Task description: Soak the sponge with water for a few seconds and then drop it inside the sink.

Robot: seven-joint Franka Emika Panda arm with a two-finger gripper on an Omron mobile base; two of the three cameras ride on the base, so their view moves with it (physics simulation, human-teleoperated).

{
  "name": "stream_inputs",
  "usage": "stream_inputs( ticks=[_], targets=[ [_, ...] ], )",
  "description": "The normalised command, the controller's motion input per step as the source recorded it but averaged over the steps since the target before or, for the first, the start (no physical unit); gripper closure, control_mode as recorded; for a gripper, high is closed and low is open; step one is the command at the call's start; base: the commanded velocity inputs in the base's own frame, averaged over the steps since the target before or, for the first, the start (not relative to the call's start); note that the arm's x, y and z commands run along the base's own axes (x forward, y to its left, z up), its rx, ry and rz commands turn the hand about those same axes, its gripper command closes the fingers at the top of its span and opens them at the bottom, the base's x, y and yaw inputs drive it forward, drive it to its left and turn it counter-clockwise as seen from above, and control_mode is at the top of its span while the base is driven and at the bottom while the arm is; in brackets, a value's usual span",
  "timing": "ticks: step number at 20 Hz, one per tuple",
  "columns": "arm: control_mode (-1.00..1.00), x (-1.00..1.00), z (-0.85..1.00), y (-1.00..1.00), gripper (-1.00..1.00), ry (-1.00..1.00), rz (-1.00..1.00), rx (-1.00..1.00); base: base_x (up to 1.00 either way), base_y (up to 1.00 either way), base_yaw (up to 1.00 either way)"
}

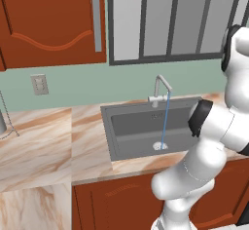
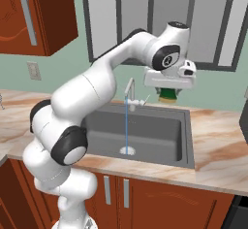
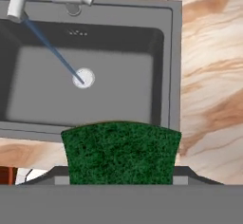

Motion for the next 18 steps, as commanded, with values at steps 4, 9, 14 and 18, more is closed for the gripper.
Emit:
stream_inputs(
  ticks=[4,9,14,18],
  targets=[
    [-1.00,0.00,-0.38,0.34,1.00,0.09,-0.06,0.00,0.00,0.00,0.00],
    [-1.00,0.00,-0.32,0.38,1.00,0.07,-0.05,0.00,0.00,0.00,0.00],
    [-1.00,-0.07,-0.15,0.27,1.00,0.01,-0.05,0.00,0.00,0.00,0.00],
    [-1.00,-0.26,-0.01,0.19,1.00,0.00,-0.03,0.00,0.00,0.00,0.00]
  ],
)
